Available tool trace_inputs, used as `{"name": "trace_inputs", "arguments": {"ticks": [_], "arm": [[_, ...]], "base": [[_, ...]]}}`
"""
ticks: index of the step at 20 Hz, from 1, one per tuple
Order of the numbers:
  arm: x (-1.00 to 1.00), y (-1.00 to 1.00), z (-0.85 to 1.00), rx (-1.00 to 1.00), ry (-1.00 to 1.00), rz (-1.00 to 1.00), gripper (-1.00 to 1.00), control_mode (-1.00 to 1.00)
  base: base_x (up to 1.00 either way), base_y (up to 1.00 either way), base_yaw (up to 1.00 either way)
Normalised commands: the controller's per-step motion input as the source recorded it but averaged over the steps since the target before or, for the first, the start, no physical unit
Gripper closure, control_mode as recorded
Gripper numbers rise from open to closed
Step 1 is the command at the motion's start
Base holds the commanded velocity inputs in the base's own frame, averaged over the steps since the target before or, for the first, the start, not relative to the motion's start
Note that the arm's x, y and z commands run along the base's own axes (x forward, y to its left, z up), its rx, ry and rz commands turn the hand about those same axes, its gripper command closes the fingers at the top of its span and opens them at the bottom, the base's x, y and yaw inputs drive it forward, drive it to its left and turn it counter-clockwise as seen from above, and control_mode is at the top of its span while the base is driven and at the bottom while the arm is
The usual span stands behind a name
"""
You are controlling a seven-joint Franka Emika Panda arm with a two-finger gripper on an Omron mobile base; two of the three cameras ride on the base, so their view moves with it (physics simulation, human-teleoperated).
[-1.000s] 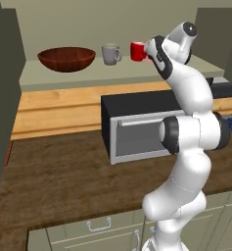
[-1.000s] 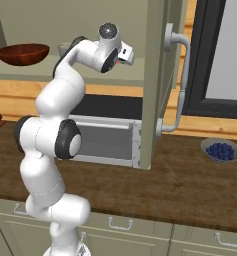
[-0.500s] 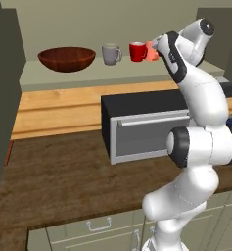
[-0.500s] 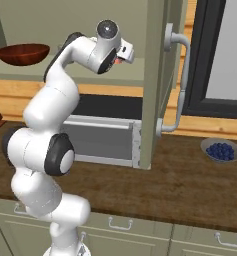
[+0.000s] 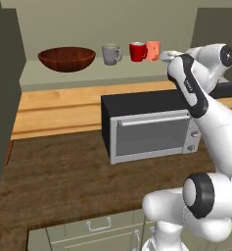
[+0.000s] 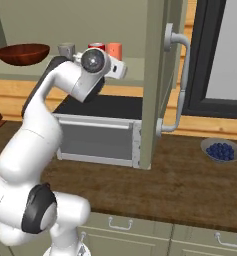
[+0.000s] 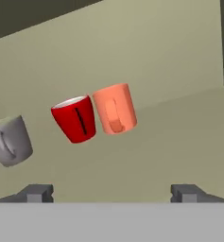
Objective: Gather all objects into one cabinet and sort the glasses and bowls to opposite sides.
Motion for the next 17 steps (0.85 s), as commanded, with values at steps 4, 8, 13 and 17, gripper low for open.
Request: {"name": "trace_inputs", "arguments": {"ticks": [4, 8, 13, 17], "arm": [[-1.0, 0.22, 0.0, -0.03, -0.03, 0.0, -1.0, -1.0], [-1.0, 0.36, 0.0, -0.08, 0.0, 0.0, -1.0, -1.0], [-0.81, 0.56, 0.0, -0.19, 0.08, 0.0, -1.0, -1.0], [-0.43, 0.49, 0.0, -0.21, 0.18, 0.0, -1.0, -1.0]], "base": [[0.0, 0.0, 0.0], [0.0, 0.0, 0.0], [0.0, 0.0, 0.0], [0.0, 0.0, 0.0]]}}
